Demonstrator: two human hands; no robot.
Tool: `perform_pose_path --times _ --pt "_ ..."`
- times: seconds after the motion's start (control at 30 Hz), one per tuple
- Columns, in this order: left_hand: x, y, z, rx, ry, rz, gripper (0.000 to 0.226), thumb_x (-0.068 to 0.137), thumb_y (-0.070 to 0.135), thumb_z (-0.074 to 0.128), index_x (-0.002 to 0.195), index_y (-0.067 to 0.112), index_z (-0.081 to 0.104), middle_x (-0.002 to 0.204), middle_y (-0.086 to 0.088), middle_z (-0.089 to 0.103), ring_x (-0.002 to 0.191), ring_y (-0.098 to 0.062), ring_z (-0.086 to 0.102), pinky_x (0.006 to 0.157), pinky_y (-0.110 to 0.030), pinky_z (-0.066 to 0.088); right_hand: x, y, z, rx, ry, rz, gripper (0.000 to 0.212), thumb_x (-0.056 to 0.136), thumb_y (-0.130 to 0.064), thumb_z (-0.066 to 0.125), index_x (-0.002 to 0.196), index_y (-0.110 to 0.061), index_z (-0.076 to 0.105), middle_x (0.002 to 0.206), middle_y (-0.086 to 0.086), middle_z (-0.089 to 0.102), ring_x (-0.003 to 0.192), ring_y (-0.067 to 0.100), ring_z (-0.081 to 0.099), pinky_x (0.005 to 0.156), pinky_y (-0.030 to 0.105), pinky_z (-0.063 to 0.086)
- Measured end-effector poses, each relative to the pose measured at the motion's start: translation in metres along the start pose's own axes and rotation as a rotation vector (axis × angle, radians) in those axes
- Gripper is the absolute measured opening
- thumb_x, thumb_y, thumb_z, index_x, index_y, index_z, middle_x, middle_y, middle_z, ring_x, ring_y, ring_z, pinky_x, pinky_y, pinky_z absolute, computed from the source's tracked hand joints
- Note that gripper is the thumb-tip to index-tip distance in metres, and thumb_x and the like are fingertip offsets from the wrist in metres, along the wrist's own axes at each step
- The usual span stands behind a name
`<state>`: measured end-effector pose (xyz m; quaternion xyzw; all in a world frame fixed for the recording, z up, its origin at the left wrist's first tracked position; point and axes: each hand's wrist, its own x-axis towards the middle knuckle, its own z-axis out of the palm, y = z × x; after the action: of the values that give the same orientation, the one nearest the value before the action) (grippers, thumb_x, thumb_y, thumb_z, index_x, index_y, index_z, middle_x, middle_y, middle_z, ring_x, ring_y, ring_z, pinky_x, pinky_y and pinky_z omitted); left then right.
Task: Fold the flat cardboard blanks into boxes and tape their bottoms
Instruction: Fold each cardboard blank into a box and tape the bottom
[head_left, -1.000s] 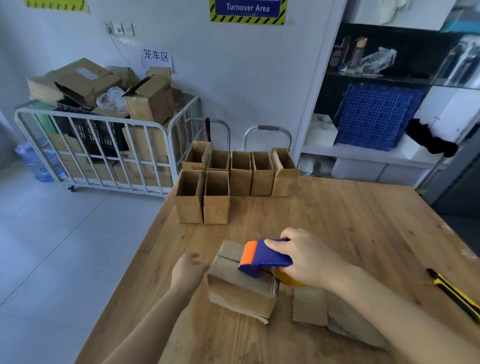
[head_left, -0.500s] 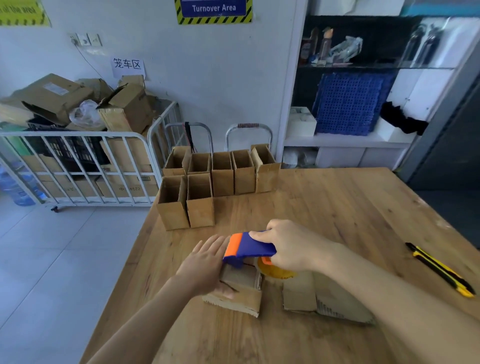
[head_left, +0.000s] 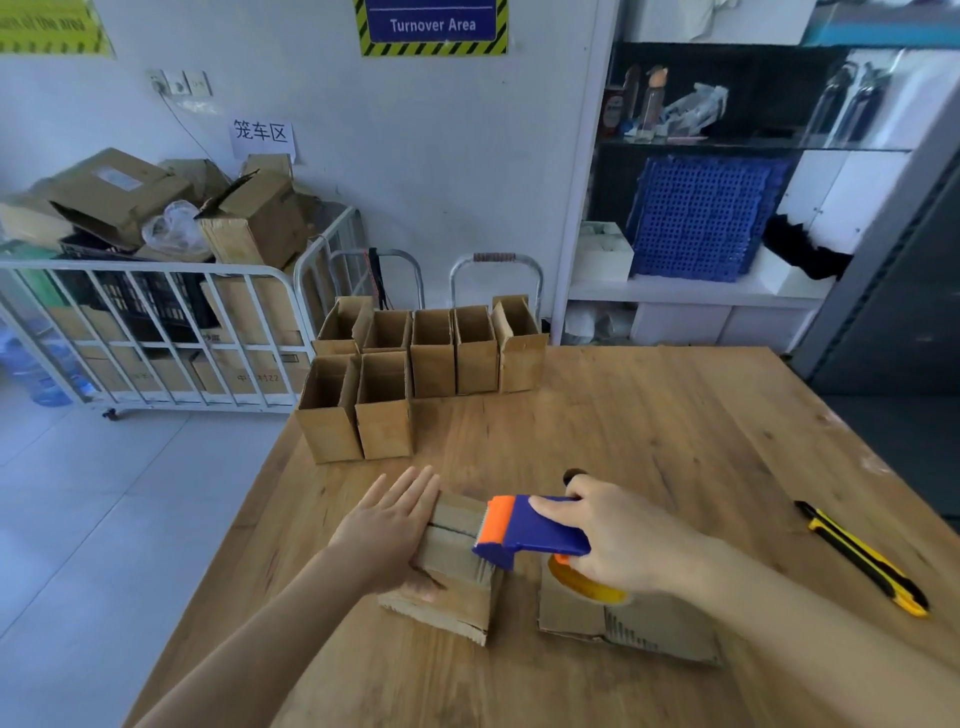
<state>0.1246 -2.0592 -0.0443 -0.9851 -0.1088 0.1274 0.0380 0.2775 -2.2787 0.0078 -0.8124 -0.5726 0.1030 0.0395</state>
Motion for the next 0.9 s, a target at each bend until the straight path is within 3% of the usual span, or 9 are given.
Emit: perform_pose_path --times 0.17,0.3,0.47,0.6,0.67,0.77,0.83,0.9 --pt "0.009 0.045 0.001 -0.106 0.112 0.083 0.117 0.079 0.06 0.064 0.149 0.019 -0.021 0.156 0.003 -0.023 0.138 -0.011 -0.027 0.11 -0.031 -0.02 0.001 0.005 0.004 0.005 0.019 -0.016 0.066 0.093 -0.037 0.056 0.15 -0.029 0.024 0.124 0.004 0.042 0.106 0.017 0.049 0.077 0.02 0.033" --pt "0.013 0.044 0.004 -0.094 0.126 0.071 0.119 0.077 0.064 0.064 0.146 0.02 -0.023 0.152 0.005 -0.027 0.135 -0.011 -0.029 0.108 -0.032 -0.022 -0.003 0.013 0.005 0.064 0.001 -0.006 0.07 0.09 -0.039 0.057 0.15 -0.033 0.021 0.114 0.001 0.041 0.096 0.015 0.047 0.074 0.021 0.033" --pt "0.014 0.044 0.009 -0.122 0.126 0.048 0.123 0.073 0.068 0.064 0.15 0.02 -0.019 0.159 0.004 -0.017 0.144 -0.013 -0.021 0.111 -0.033 -0.019 -0.029 0.037 0.017 0.158 0.021 0.094 0.072 0.088 -0.045 0.059 0.149 -0.039 0.021 0.108 -0.004 0.043 0.098 0.012 0.051 0.083 0.023 0.045" --pt "0.014 0.047 0.014 -0.117 0.141 0.037 0.125 0.073 0.072 0.061 0.146 0.019 -0.025 0.16 0.003 -0.014 0.144 -0.014 -0.021 0.118 -0.035 -0.013 -0.041 0.05 0.031 0.054 0.019 0.08 0.077 0.086 -0.052 0.058 0.149 -0.041 0.015 0.112 -0.003 0.044 0.102 0.015 0.051 0.086 0.03 0.047" --pt "0.013 0.048 0.015 -0.124 0.141 0.032 0.125 0.072 0.073 0.06 0.148 0.019 -0.022 0.161 0.002 -0.012 0.144 -0.013 -0.021 0.115 -0.032 -0.016 -0.046 0.054 0.037 0.052 0.043 0.035 0.076 0.083 -0.053 0.058 0.148 -0.042 0.02 0.105 -0.001 0.046 0.092 0.017 0.052 0.078 0.033 0.05" --pt "0.008 0.052 0.015 -0.131 0.16 0.023 0.123 0.072 0.072 0.061 0.15 0.02 -0.018 0.161 0.002 -0.007 0.145 -0.013 -0.018 0.114 -0.032 -0.017 -0.053 0.064 0.043 0.025 0.067 -0.03 0.072 0.073 -0.056 0.051 0.14 -0.036 0.037 0.085 -0.003 0.049 0.069 0.015 0.053 0.052 0.033 0.052" --pt "0.006 0.055 0.018 -0.133 0.193 0.02 0.122 0.07 0.071 0.063 0.152 0.02 -0.012 0.162 0.002 -0.001 0.144 -0.013 -0.016 0.112 -0.031 -0.017 -0.056 0.066 0.049 -0.01 0.093 -0.068 0.072 0.07 -0.058 0.05 0.137 -0.032 0.041 0.083 -0.003 0.051 0.066 0.014 0.053 0.048 0.029 0.05" --pt "0.006 0.056 0.023 -0.106 0.199 0.012 0.122 0.067 0.072 0.064 0.153 0.02 -0.006 0.161 0.001 0.006 0.144 -0.014 -0.011 0.114 -0.033 -0.016 -0.056 0.058 0.045 -0.036 0.089 -0.111 0.076 0.073 -0.057 0.058 0.141 -0.029 0.039 0.09 0.0 0.052 0.073 0.011 0.049 0.055 0.024 0.045"
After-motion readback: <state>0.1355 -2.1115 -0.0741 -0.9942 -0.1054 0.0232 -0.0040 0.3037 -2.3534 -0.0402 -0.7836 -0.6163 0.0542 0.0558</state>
